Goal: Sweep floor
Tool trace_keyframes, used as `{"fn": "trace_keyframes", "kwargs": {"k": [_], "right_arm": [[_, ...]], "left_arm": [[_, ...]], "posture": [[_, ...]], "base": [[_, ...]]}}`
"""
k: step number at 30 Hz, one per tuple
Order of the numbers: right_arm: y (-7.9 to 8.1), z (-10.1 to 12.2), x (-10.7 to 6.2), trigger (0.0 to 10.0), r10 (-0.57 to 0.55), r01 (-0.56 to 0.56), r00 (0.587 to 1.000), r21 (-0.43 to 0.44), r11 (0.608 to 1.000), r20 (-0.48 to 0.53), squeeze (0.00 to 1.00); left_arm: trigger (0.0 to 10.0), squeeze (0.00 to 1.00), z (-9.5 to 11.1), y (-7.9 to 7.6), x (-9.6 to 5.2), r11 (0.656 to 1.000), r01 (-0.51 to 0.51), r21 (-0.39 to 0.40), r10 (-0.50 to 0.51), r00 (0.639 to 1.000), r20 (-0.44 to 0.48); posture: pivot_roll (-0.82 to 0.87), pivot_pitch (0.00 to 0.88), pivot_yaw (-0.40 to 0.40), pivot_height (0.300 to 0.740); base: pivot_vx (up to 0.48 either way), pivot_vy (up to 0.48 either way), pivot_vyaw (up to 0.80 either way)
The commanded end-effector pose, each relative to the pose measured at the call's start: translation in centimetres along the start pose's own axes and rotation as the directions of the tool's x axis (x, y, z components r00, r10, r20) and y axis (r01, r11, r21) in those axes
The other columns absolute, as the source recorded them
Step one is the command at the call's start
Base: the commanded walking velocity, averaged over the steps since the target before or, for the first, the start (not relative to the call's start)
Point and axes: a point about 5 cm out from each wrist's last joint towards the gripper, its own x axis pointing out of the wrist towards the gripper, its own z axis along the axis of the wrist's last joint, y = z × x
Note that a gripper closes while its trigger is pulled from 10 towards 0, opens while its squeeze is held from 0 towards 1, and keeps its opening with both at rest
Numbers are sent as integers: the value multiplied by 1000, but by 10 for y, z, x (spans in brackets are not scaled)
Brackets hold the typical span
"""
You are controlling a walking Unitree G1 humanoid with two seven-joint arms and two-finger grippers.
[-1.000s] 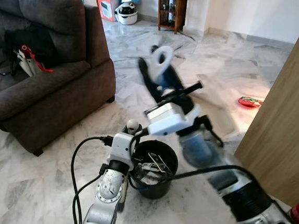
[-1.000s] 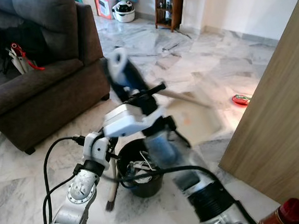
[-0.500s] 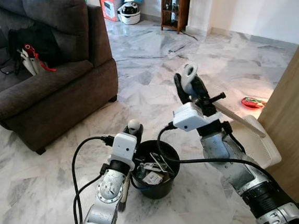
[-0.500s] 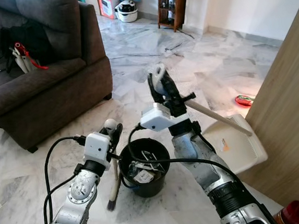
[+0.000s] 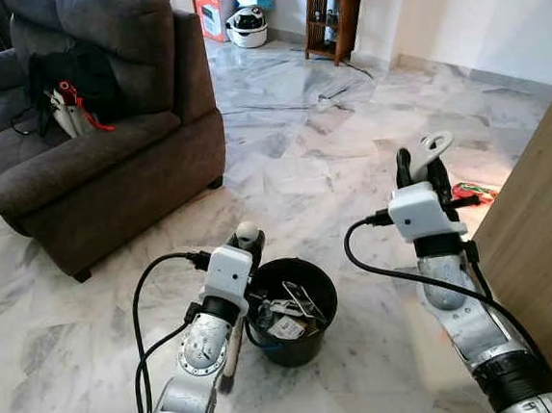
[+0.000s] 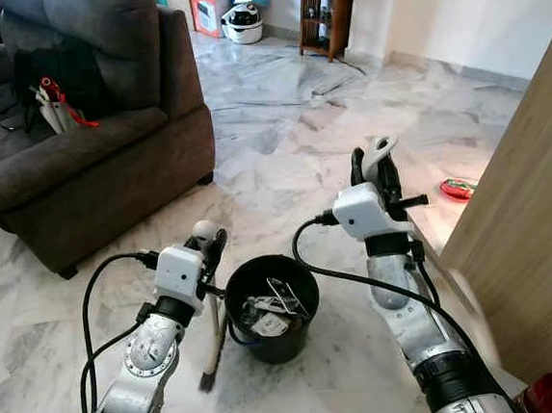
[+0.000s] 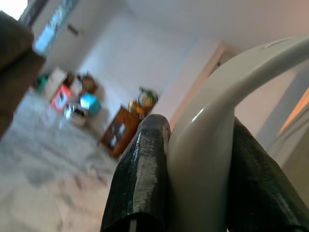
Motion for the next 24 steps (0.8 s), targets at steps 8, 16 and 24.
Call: {"fn": "trace_keyframes", "kwargs": {"k": [8,16,24], "right_arm": [[-2,-11,-3,10000,-1,1,999,5,1000,-34,0],[2,-36,-20,10000,17,39,974,242,969,-225,0],[3,-46,-27,10000,24,53,964,281,958,-264,0]], "left_arm": [[10000,0,14,0,5,1000,9,16,-11,997,71],[10000,0,2,25,-3,995,-71,66,70,997,19],[10000,0,-7,39,-16,991,-119,58,120,992,-26]], "posture": [[19,0,-10,740],[19,0,-12,740],[17,0,-1,740]], "base": [[0,0,0],[0,0,0],[0,0,0]]}}
